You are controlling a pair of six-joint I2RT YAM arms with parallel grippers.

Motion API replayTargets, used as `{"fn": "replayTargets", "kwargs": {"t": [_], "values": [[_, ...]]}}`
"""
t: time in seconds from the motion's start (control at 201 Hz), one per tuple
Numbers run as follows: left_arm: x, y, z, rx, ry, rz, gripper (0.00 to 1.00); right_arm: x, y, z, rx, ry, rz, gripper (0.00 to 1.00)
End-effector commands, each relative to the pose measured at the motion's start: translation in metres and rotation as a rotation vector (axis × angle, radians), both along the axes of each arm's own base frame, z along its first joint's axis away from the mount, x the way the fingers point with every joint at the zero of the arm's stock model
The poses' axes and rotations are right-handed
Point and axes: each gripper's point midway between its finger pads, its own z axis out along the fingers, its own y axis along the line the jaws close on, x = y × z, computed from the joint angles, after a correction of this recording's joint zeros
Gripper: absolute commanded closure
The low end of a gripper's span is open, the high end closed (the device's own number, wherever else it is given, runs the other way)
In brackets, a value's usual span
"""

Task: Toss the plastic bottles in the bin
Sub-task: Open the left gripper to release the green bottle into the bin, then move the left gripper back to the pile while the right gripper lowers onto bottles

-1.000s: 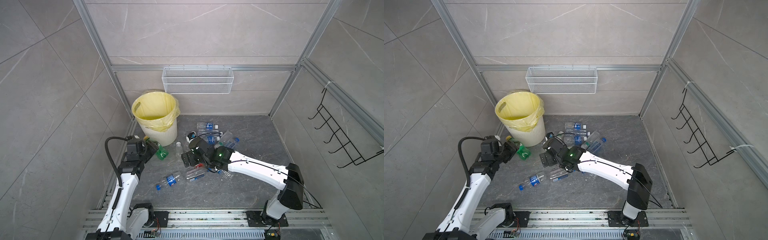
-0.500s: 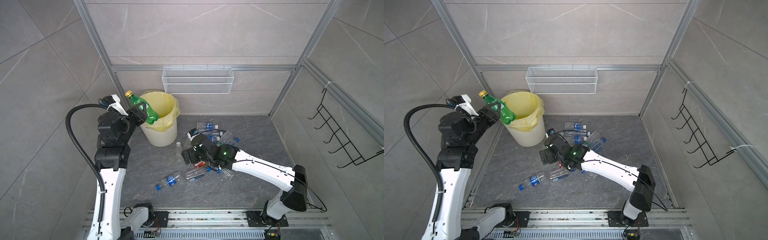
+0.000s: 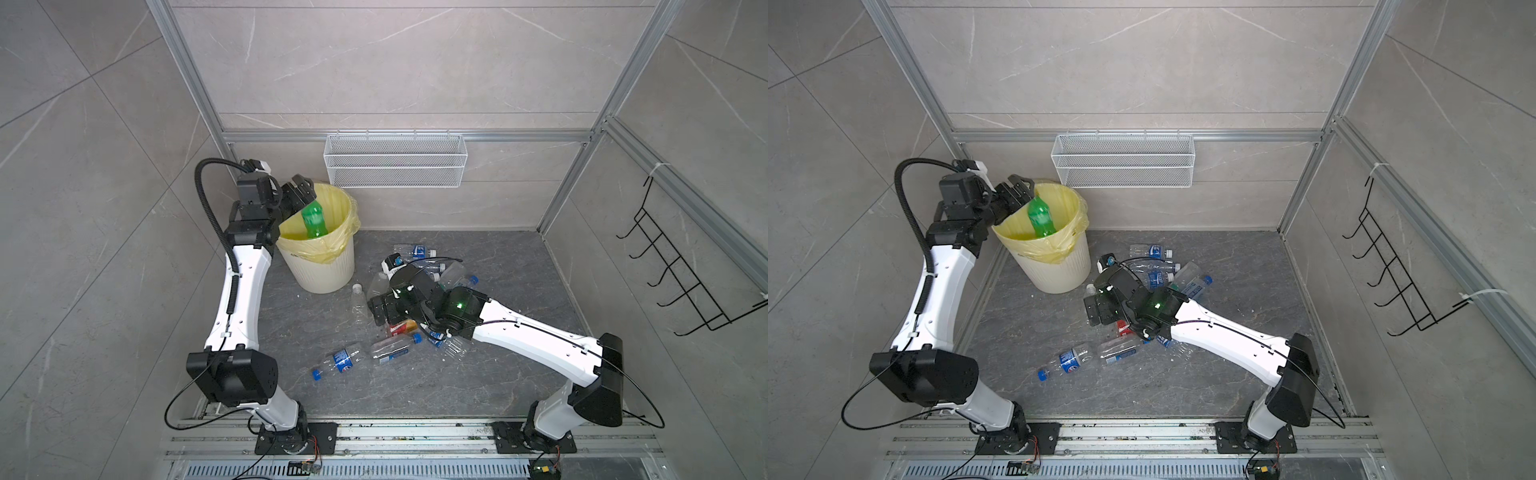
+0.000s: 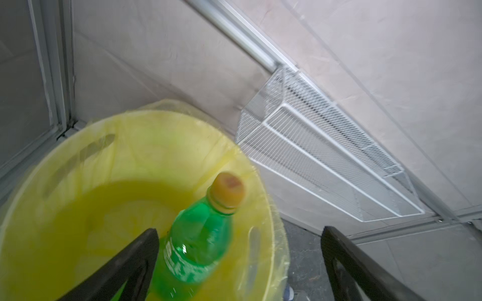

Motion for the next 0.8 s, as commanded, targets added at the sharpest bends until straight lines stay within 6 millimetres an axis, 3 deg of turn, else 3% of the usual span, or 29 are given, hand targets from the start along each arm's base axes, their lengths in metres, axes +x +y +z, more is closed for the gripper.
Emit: {"fn": "replayTargets", "kwargs": {"t": [0.0,0.194,0.393,0.528,0.637,0.792], "values": [[-0.025,-0.009,0.044,0.017,-0.102,-0.032,0.0,-0.002,-0.018,0.004,-0.008,-0.006,-0.037,0.0],[-0.043,-0.03,0.054,0.064,-0.12,-0.082,0.0,0.0,-0.026,-0.005,-0.029,0.0,-0.053,0.0],[-0.064,-0.084,0.043,0.152,-0.095,-0.203,0.0,0.0,-0.043,-0.02,-0.058,0.016,-0.095,0.0],[-0.077,-0.126,0.02,0.194,-0.052,-0.295,0.0,-0.003,-0.067,-0.036,-0.093,0.035,-0.132,0.0],[-0.083,-0.157,-0.013,0.209,0.009,-0.378,0.0,-0.008,-0.09,-0.051,-0.126,0.054,-0.166,0.0],[-0.089,-0.183,-0.061,0.173,0.107,-0.441,0.0,-0.017,-0.13,-0.083,-0.194,0.101,-0.24,0.0]]}}
